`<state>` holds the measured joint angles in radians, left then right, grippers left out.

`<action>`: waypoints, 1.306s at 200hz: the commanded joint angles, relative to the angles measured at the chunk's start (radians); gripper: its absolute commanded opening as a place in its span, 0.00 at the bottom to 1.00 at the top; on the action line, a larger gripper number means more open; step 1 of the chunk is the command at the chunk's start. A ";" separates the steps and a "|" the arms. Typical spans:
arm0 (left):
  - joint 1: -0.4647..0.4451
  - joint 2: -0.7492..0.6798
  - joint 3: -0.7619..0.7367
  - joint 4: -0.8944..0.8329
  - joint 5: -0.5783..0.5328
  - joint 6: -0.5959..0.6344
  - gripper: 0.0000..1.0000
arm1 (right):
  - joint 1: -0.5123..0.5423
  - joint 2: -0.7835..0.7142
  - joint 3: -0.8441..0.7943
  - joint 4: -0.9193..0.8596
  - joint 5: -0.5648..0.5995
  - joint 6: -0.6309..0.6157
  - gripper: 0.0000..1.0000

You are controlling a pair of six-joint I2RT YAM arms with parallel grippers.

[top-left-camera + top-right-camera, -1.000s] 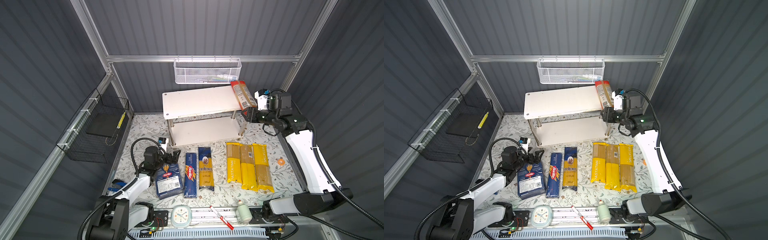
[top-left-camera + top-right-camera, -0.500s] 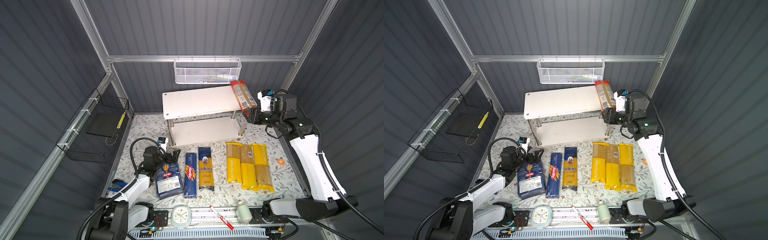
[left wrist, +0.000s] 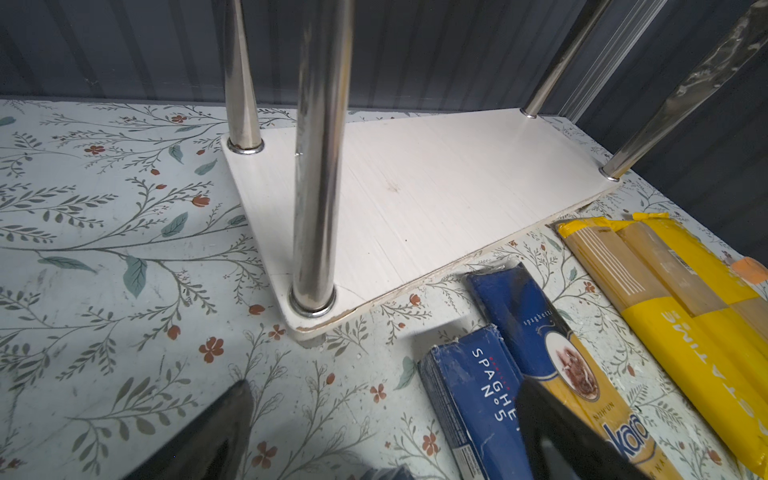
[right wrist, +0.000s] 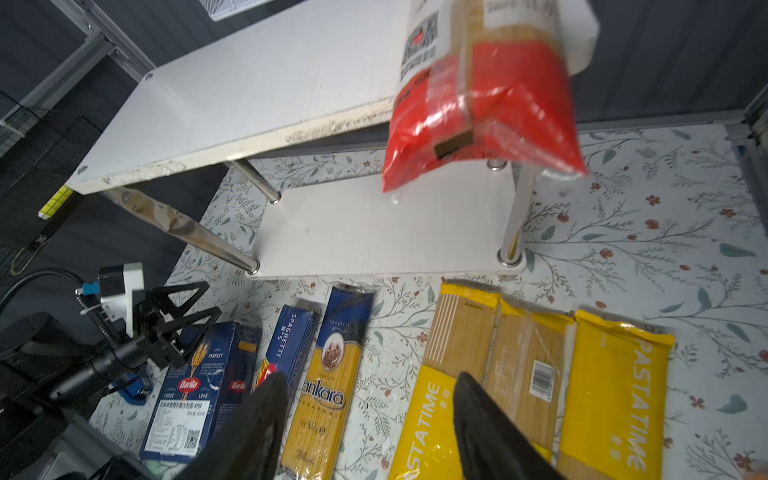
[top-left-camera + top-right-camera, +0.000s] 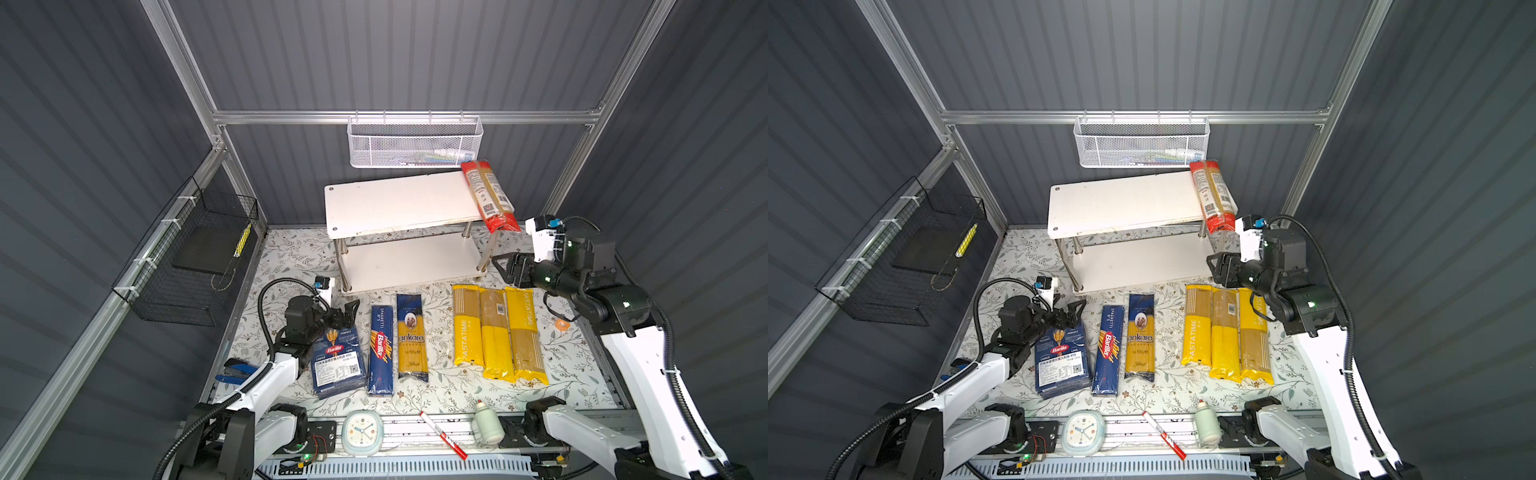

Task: Place and organize the pasta boxes and bags onto the shelf
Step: 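Move the right gripper down over the yellow Pastatime spaghetti bags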

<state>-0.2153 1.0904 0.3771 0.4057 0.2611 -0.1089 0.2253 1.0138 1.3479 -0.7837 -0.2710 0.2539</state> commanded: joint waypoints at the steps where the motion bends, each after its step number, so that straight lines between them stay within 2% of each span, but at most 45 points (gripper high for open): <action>1: 0.002 -0.026 -0.016 0.021 -0.015 -0.002 0.99 | 0.044 -0.068 -0.109 0.071 -0.109 0.001 0.66; 18: 0.002 -0.026 -0.017 0.022 -0.016 -0.002 0.99 | 0.120 -0.090 -0.138 0.104 -0.076 -0.037 0.68; 22: 0.002 -0.026 -0.016 0.021 -0.016 -0.003 0.99 | 0.145 -0.090 -0.137 0.100 -0.016 -0.045 0.68; 42: 0.002 -0.020 -0.012 0.018 -0.016 -0.002 0.99 | 0.214 -0.081 -0.124 0.069 0.071 -0.066 0.69; 67: 0.002 -0.019 -0.010 0.016 -0.020 -0.003 0.99 | 0.244 -0.092 -0.182 0.097 0.137 -0.033 0.68; 89: 0.002 -0.021 -0.012 0.018 -0.020 -0.003 0.99 | 0.296 -0.075 -0.216 0.057 0.336 0.010 0.69; 118: 0.003 -0.026 -0.017 0.021 -0.019 -0.001 0.99 | 0.329 -0.067 -0.286 0.081 0.470 0.095 0.71; 146: 0.002 -0.030 -0.020 0.022 -0.022 0.000 0.99 | 0.342 -0.046 -0.368 0.138 0.455 0.134 0.75; 186: 0.002 -0.042 -0.027 0.027 -0.027 -0.007 0.99 | 0.342 0.002 -0.415 0.137 0.490 0.189 0.76; 261: 0.002 -0.045 -0.031 0.028 -0.023 -0.003 0.99 | 0.341 0.097 -0.557 0.287 0.486 0.260 0.77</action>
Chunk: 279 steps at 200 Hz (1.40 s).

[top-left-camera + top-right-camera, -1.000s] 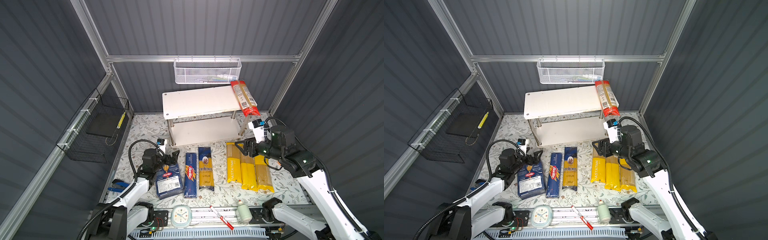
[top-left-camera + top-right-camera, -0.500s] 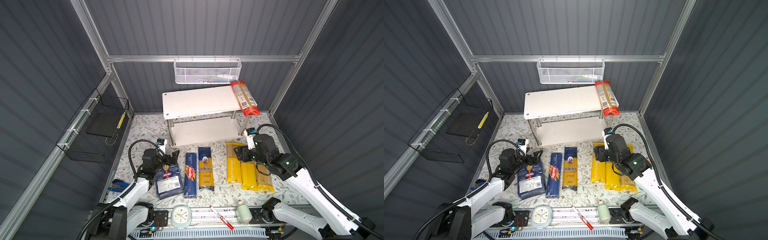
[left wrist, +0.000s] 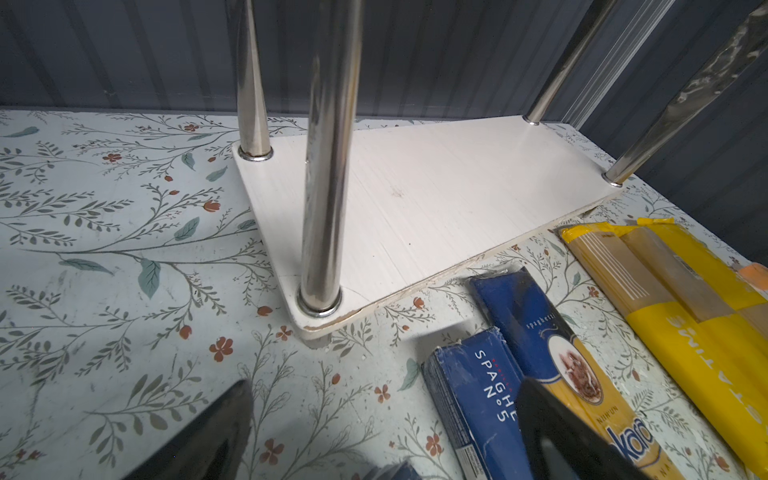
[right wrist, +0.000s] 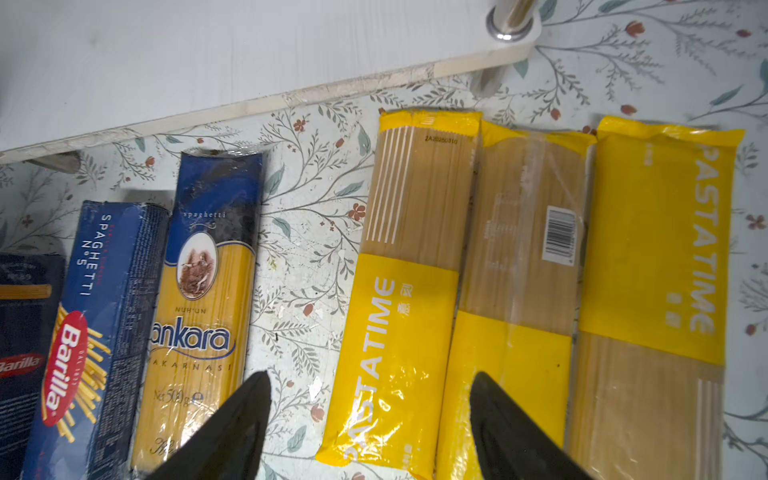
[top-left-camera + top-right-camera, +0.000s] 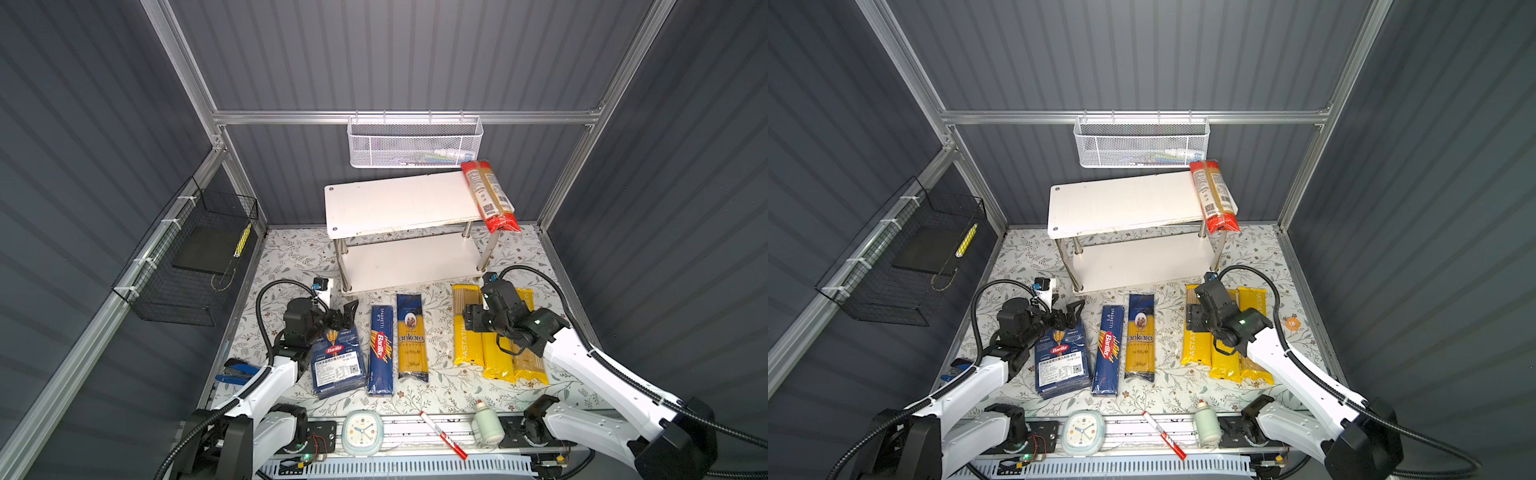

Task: Place and organize the pasta boxes and bags onto the shelf
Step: 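Move the right gripper down over the yellow Pastatime spaghetti bags, then lower the right gripper onto the Pastatime bag nearest the Ankara bag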

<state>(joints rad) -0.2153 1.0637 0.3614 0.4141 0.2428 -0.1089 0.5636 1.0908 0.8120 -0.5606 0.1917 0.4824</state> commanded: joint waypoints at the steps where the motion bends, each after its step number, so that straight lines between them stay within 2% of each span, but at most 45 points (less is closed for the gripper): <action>1: 0.002 -0.020 -0.015 0.020 -0.005 -0.002 0.99 | 0.002 0.021 -0.022 0.065 0.023 0.032 0.77; 30: 0.002 -0.022 -0.016 0.021 -0.003 -0.005 0.99 | 0.000 0.023 -0.046 0.092 0.022 0.025 0.78; 58: 0.002 -0.018 -0.013 0.020 -0.005 -0.005 0.99 | -0.015 0.113 -0.060 0.139 -0.004 0.023 0.80; 78: 0.002 -0.011 -0.011 0.023 0.002 -0.002 0.99 | -0.053 0.159 -0.065 0.206 -0.052 0.020 0.81; 102: 0.002 -0.026 -0.021 0.026 -0.012 -0.006 0.99 | -0.085 0.188 -0.061 0.249 -0.043 -0.028 0.82; 138: 0.002 0.022 0.013 0.009 0.010 0.000 0.99 | -0.204 0.244 -0.076 0.364 -0.137 -0.102 0.82; 154: 0.002 0.047 0.031 0.000 0.016 0.002 0.99 | -0.226 0.306 -0.042 0.374 -0.112 -0.132 0.82; 191: 0.002 0.021 0.013 0.009 0.012 -0.002 0.99 | -0.237 0.432 0.045 0.390 -0.160 -0.166 0.81; 279: 0.002 0.045 0.031 -0.005 -0.014 -0.008 0.99 | -0.232 0.548 0.032 0.430 -0.174 -0.144 0.80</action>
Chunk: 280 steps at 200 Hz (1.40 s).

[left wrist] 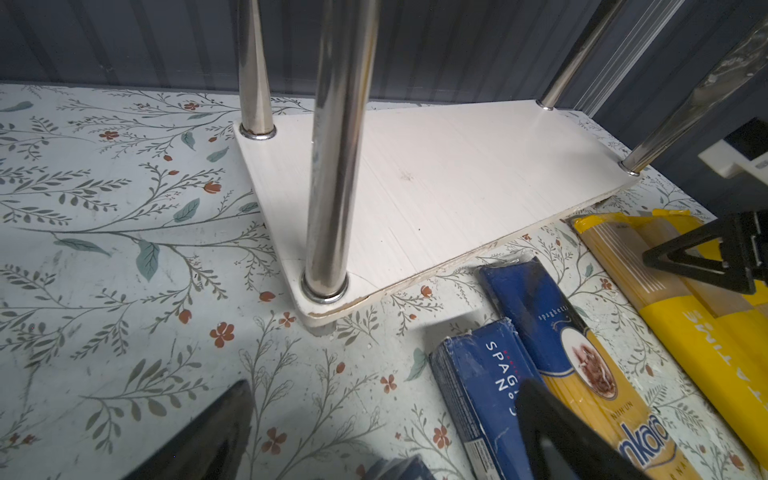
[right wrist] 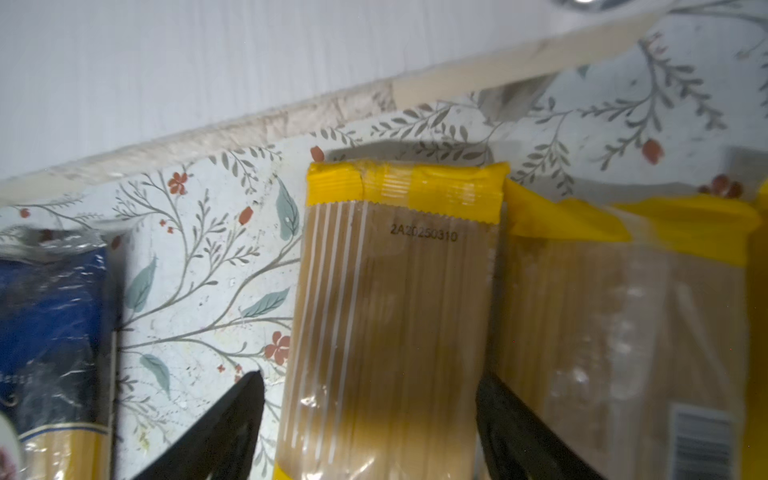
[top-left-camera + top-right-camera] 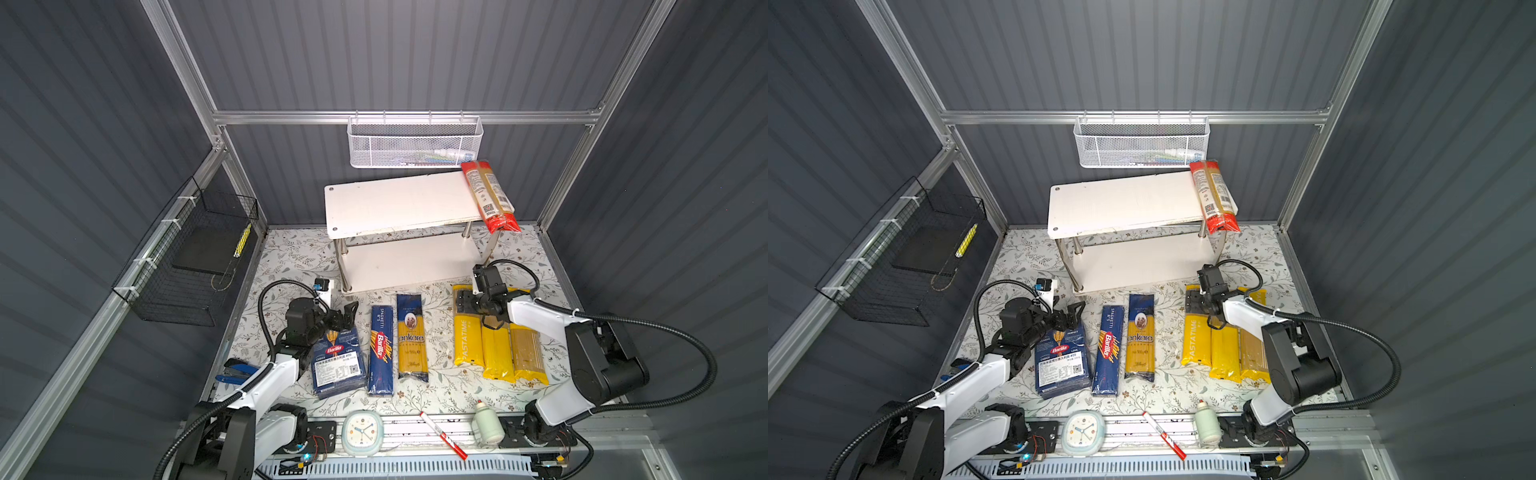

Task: Place and organize the pasta boxes and bags onto the shelf
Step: 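Lower the right gripper onto the Pastatime bag nearest the Ankara bag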

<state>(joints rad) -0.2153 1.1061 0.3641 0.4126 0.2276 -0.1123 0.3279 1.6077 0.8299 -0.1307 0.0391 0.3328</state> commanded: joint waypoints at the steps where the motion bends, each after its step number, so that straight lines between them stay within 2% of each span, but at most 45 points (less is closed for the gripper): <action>1: 0.002 0.003 0.029 -0.004 0.003 -0.004 0.99 | 0.004 0.032 0.013 0.002 -0.022 0.007 0.80; 54: 0.002 0.050 0.061 -0.023 0.032 0.006 0.99 | 0.072 0.036 0.007 0.006 -0.024 0.051 0.79; 104: 0.002 -0.052 -0.012 0.023 0.017 0.001 0.99 | 0.176 0.043 0.019 0.002 -0.018 0.112 0.78; 131: 0.002 -0.058 -0.016 0.026 0.015 -0.004 0.99 | 0.223 0.023 0.021 -0.014 0.000 0.117 0.78; 169: 0.002 -0.030 0.003 0.016 0.033 0.005 0.99 | 0.245 -0.100 -0.039 -0.077 0.002 0.109 0.79; 231: 0.002 -0.048 -0.010 0.022 0.018 0.000 0.99 | 0.248 -0.425 -0.258 -0.124 0.016 0.187 0.82; 264: 0.002 -0.037 -0.002 0.019 0.028 0.005 0.99 | 0.253 -0.534 -0.232 -0.282 0.042 0.157 0.82; 280: 0.002 -0.048 -0.009 0.023 0.025 0.004 0.99 | 0.252 -0.587 -0.240 -0.291 0.032 0.143 0.83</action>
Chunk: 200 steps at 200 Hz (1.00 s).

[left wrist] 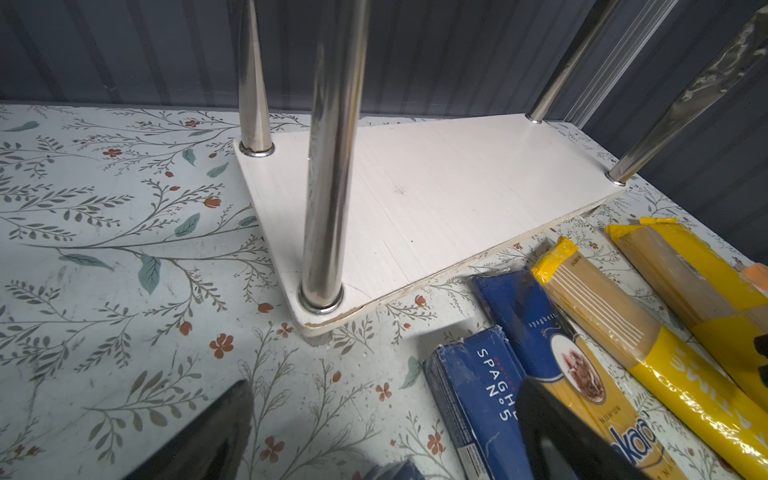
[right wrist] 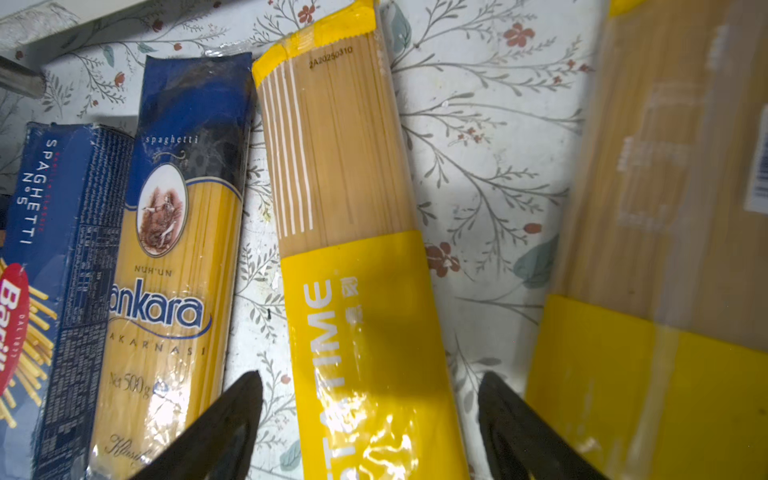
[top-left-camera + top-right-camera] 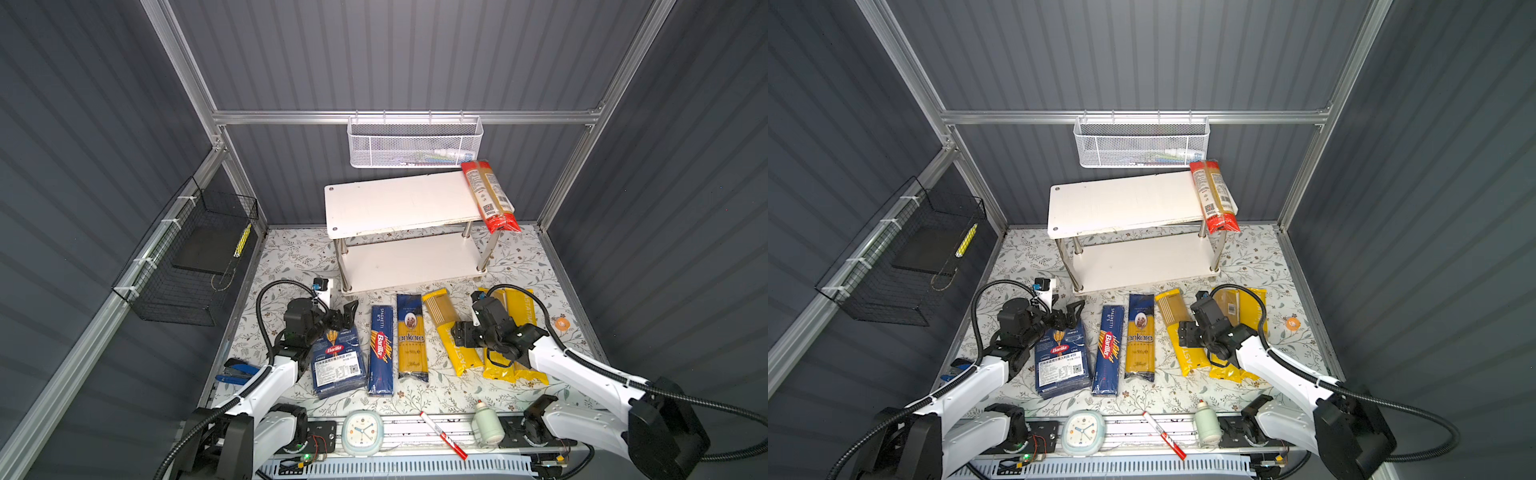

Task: Place and organize the pasta boxes and bags onto the shelf
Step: 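Lower the right gripper onto the Pastatime bag nearest the Ankara bag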

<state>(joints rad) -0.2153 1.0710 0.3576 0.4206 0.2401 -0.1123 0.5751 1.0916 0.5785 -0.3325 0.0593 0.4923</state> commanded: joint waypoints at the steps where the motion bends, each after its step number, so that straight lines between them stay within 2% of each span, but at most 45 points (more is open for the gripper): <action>1: 0.002 -0.013 -0.003 0.015 0.012 0.004 0.99 | 0.005 -0.075 0.009 -0.090 0.012 -0.017 0.83; 20: 0.002 -0.020 -0.008 0.017 0.011 0.003 0.99 | 0.006 -0.118 -0.023 -0.072 -0.005 -0.014 0.84; 52: 0.002 -0.006 0.000 0.012 0.011 0.003 0.99 | 0.006 -0.138 -0.090 0.015 -0.138 -0.065 0.86; 93: 0.002 0.008 0.012 0.006 0.016 0.006 0.99 | 0.005 -0.140 -0.111 0.040 -0.085 -0.091 0.90; 122: 0.002 0.013 0.015 0.003 0.012 0.002 0.99 | 0.006 -0.075 -0.099 0.102 -0.143 -0.140 0.90; 200: 0.002 0.029 0.026 -0.003 0.022 0.006 0.99 | 0.022 0.205 0.016 0.044 -0.060 -0.115 0.96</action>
<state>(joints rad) -0.2153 1.0992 0.3592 0.4198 0.2401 -0.1127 0.5819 1.2522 0.5373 -0.2428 -0.0395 0.3756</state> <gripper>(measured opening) 0.993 0.947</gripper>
